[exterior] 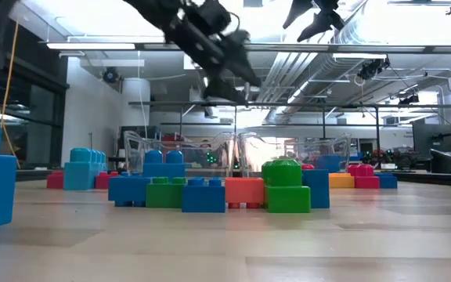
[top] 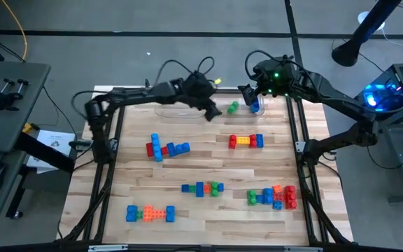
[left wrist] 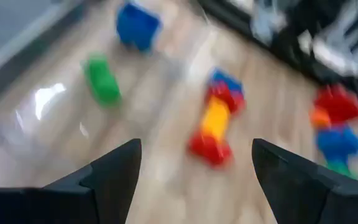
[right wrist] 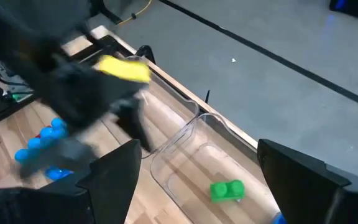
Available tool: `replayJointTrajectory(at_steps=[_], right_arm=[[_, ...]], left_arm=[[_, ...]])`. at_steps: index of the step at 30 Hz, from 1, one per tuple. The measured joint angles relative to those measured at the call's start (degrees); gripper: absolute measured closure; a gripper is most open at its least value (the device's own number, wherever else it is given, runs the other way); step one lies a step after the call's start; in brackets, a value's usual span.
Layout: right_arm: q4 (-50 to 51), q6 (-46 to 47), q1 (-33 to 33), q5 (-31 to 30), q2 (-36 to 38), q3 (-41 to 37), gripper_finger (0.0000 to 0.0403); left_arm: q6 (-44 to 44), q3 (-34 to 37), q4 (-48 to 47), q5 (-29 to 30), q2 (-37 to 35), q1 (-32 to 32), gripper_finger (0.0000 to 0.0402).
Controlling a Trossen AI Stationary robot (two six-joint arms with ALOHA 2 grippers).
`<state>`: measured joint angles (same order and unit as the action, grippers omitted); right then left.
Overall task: Sort blocks by size
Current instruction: Put the blue lego piece into the right transparent bin
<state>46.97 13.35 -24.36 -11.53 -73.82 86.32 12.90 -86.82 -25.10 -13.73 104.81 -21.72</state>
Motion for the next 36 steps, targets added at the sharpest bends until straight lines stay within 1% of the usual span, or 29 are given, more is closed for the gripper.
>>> replayJointTrajectory(at_steps=[2,4,5,6,8,10,11,12,14,15,18,19,22,23,25,28,31,36], right_arm=[[-0.09,-0.74,0.00,-0.04,0.00,0.00,0.0084],[-0.08,-0.95,0.00,-0.07,0.00,0.00,0.0084],[-0.06,-0.99,0.00,-0.08,0.00,0.00,0.0084],[-0.09,-1.36,0.00,-0.13,0.00,0.00,0.0084],[-0.06,-1.78,0.00,-0.20,0.00,0.00,0.0084],[-0.03,-1.78,0.00,-0.21,-0.01,0.00,0.0084],[-0.06,-1.73,0.00,-0.20,-0.02,0.00,0.0084],[-0.07,-1.72,0.00,-0.20,-0.02,0.00,0.0084],[-0.07,-1.79,0.00,-0.20,-0.02,0.00,0.0084],[-0.06,-1.82,0.00,-0.20,-0.02,0.00,0.0084],[-0.08,-1.82,0.00,-0.20,-0.02,0.00,0.0084],[-0.07,-1.80,0.00,-0.20,-0.02,0.00,0.0084],[-0.07,-1.73,0.00,-0.18,-0.02,0.01,0.0084],[-0.07,-1.74,0.00,-0.17,-0.02,0.00,0.0084],[-0.07,-1.67,0.00,-0.17,-0.02,0.02,0.0084],[-0.07,-1.56,0.00,-0.17,-0.02,0.00,0.0084],[-0.07,-1.46,0.00,-0.15,-0.02,0.02,0.0084],[-0.07,-1.41,0.00,-0.13,-0.04,0.02,0.0084]], left_arm=[[1.32,2.60,-5.89,1.25,-4.50,2.16,0.0112],[6.65,6.14,-8.82,5.31,-9.92,4.72,0.0113],[10.10,8.37,-10.21,8.49,-12.88,6.33,0.0113],[14.50,10.57,-10.79,13.18,-16.00,8.31,0.0113],[25.47,15.38,-13.57,25.15,-21.40,13.08,0.0113],[39.51,19.86,-18.43,35.44,-25.18,18.64,0.0113],[47.19,21.77,-21.04,38.55,-26.62,21.15,0.0113],[55.47,23.39,-23.78,40.06,-27.64,23.52,0.0113],[68.91,26.24,-27.38,40.05,-29.36,27.15,0.0113],[73.35,27.44,-28.97,39.37,-29.63,28.40,0.0113],[78.64,30.81,-33.15,38.27,-29.81,30.39,0.0113],[80.87,31.55,-34.63,38.73,-29.81,30.47,0.0113],[86.11,34.51,-34.65,43.56,-29.40,29.66,0.0113],[87.10,35.63,-34.25,43.62,-28.97,28.91,0.0113],[87.71,37.87,-32.39,41.27,-28.52,27.23,0.0113],[86.38,41.12,-27.28,38.84,-28.17,25.11,0.0113],[85.84,43.28,-23.14,38.41,-28.17,22.78,0.0113],[83.11,44.53,-22.58,38.40,-28.19,18.44,0.0113]])
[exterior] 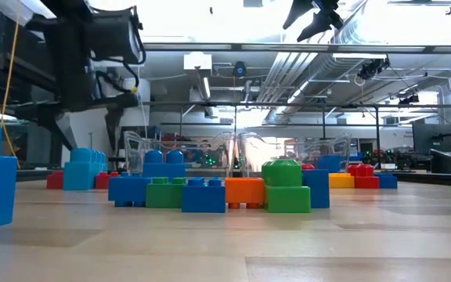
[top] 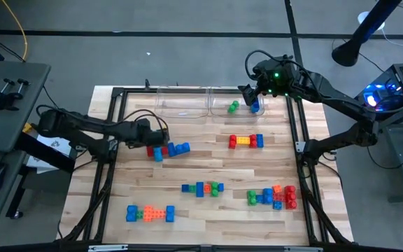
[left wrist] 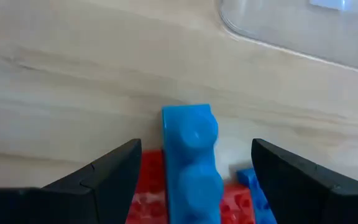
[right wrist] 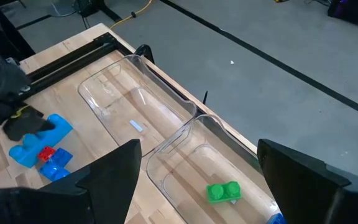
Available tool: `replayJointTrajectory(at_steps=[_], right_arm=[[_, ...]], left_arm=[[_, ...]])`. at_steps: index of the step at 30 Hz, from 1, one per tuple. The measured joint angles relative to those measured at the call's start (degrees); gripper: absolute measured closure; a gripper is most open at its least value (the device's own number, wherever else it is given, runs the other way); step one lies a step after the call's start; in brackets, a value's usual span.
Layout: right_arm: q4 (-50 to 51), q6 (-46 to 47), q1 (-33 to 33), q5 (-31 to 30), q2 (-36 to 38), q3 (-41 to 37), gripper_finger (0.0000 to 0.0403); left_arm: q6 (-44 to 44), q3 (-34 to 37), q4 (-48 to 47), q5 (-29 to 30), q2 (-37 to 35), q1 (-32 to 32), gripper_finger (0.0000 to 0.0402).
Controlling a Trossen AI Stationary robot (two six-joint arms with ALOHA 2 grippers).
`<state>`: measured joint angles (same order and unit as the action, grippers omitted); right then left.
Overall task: Sort blocks by size
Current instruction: Put the blue lego piece into the right transparent bin
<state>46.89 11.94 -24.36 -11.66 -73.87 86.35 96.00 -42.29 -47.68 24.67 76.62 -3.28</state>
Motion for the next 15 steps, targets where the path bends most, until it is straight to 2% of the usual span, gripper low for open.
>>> replayJointTrajectory(at_steps=[7,12,15], right_arm=[[0.00,0.00,0.00,0.04,0.00,0.00,0.0084],[0.00,0.00,0.00,0.04,0.00,0.00,0.0084],[-0.01,0.01,0.00,0.04,0.00,0.00,0.0084]], left_arm=[[-5.68,2.46,6.77,-4.79,-0.02,-3.60,0.0113],[-4.80,3.47,6.71,-3.48,-0.02,-4.70,0.0113],[-7.19,3.96,7.79,-3.45,-0.02,-5.73,0.0113]])
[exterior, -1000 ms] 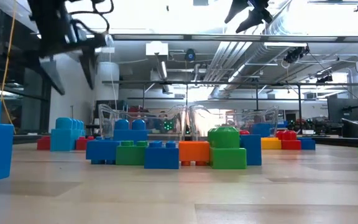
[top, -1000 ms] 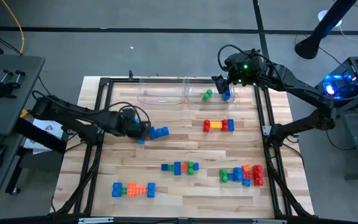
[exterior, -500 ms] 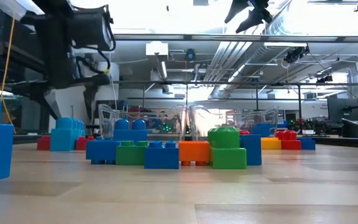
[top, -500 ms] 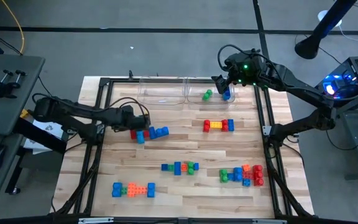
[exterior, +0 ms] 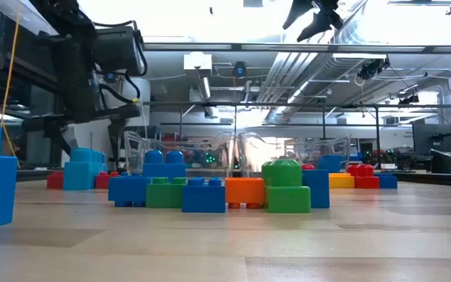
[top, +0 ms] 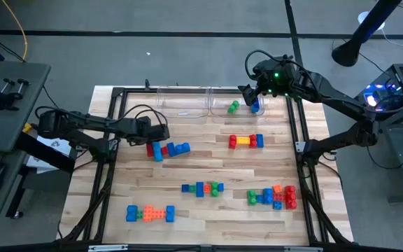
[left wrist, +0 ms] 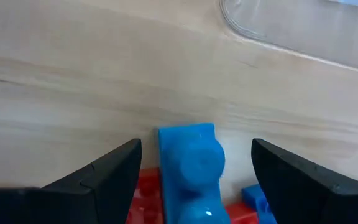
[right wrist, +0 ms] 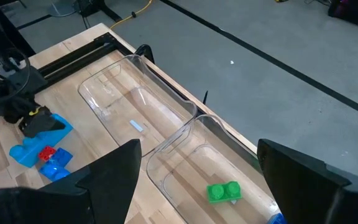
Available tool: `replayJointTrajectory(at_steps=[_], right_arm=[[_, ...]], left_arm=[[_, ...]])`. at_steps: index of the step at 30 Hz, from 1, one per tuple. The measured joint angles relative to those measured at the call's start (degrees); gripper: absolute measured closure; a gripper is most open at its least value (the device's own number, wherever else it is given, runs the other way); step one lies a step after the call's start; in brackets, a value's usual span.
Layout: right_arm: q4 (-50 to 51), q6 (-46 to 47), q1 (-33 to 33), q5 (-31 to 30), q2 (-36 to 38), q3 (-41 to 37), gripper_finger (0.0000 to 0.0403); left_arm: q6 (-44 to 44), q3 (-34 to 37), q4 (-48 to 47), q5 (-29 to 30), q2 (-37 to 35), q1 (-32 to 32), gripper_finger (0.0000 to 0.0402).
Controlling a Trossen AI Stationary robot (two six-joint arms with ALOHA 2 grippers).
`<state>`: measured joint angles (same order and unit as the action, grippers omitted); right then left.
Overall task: Sort blocks by size
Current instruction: Put the blue lego piece into the right transparent bin
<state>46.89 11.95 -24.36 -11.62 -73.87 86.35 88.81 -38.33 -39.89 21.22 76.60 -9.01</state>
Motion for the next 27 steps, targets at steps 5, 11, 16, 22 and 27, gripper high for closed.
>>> replayJointTrajectory(at_steps=[5,11,16,22,27], right_arm=[[0.01,0.26,0.00,-0.02,0.00,0.00,0.0084],[-0.01,1.08,0.00,-0.06,0.00,0.00,0.0084],[-0.01,1.08,0.00,-0.06,0.00,0.00,0.0084],[-0.01,1.08,0.00,-0.06,0.00,0.00,0.0084],[-0.01,1.08,0.00,-0.06,0.00,0.00,0.0084]], left_arm=[[-1.06,1.41,0.51,-1.97,0.00,-1.19,0.0137],[0.65,2.85,2.77,-2.77,0.00,-1.17,0.0174],[-0.73,2.85,4.69,-1.21,0.00,-1.20,0.0186],[-2.08,2.84,5.79,-1.06,0.00,-1.21,0.0251],[-4.38,2.71,6.96,-0.69,-0.04,-1.21,0.0310]])
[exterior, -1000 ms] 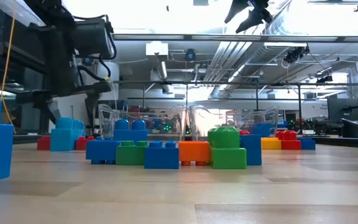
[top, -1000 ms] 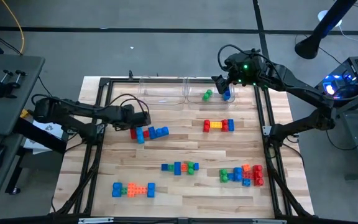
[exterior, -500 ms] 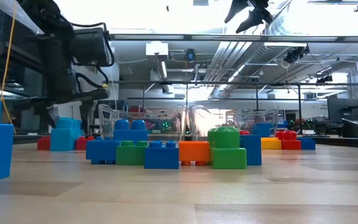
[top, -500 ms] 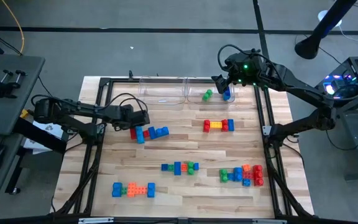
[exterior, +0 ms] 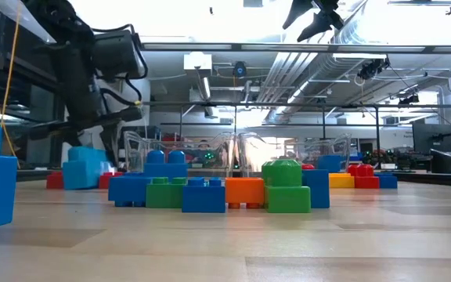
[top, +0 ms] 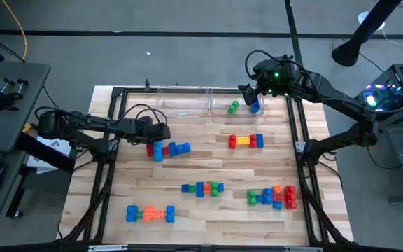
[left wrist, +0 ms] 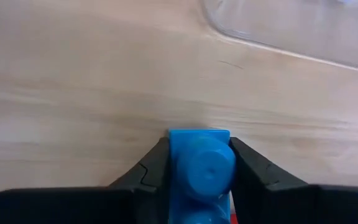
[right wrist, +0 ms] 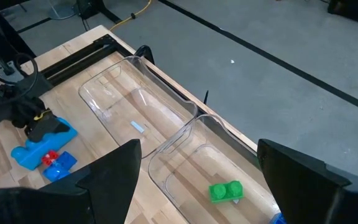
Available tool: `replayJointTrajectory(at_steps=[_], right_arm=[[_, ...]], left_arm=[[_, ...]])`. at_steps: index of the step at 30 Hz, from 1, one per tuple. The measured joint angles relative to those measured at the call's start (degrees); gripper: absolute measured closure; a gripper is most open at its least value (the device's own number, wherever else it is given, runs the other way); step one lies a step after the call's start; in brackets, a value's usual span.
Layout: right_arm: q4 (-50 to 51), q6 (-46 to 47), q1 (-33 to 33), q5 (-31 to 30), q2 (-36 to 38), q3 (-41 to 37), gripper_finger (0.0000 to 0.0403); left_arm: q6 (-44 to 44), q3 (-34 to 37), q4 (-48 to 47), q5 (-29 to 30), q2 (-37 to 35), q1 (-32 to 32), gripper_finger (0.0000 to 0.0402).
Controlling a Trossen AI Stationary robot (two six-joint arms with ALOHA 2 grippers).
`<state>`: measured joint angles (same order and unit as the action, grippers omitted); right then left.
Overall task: Sort blocks by size
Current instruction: Put the blue lego piece into the right transparent bin
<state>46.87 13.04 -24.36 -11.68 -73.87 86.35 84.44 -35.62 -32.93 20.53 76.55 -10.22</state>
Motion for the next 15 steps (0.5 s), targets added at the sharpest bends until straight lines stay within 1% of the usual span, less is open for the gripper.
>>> replayJointTrajectory(at_steps=[4,6,10,13,15], right_arm=[[0.01,0.00,0.00,0.00,0.00,0.00,0.0084],[0.00,0.00,0.00,0.02,0.00,0.00,0.0084],[0.00,0.00,0.00,0.02,0.00,0.00,0.0084],[0.00,0.00,0.00,0.02,0.04,0.00,0.0084],[-0.25,0.00,-0.09,-0.15,0.15,0.00,0.0084]], left_arm=[[-2.11,-0.90,-1.25,-0.59,-1.39,0.00,0.0311],[-3.60,-2.59,-2.67,-0.57,-3.43,0.00,0.0312],[-8.31,-7.35,-8.59,-0.52,-9.12,0.34,0.0317],[-14.27,-11.54,-6.77,-0.26,-13.80,1.48,0.0321],[-19.01,-14.16,-2.10,0.14,-15.61,2.44,0.0321]])
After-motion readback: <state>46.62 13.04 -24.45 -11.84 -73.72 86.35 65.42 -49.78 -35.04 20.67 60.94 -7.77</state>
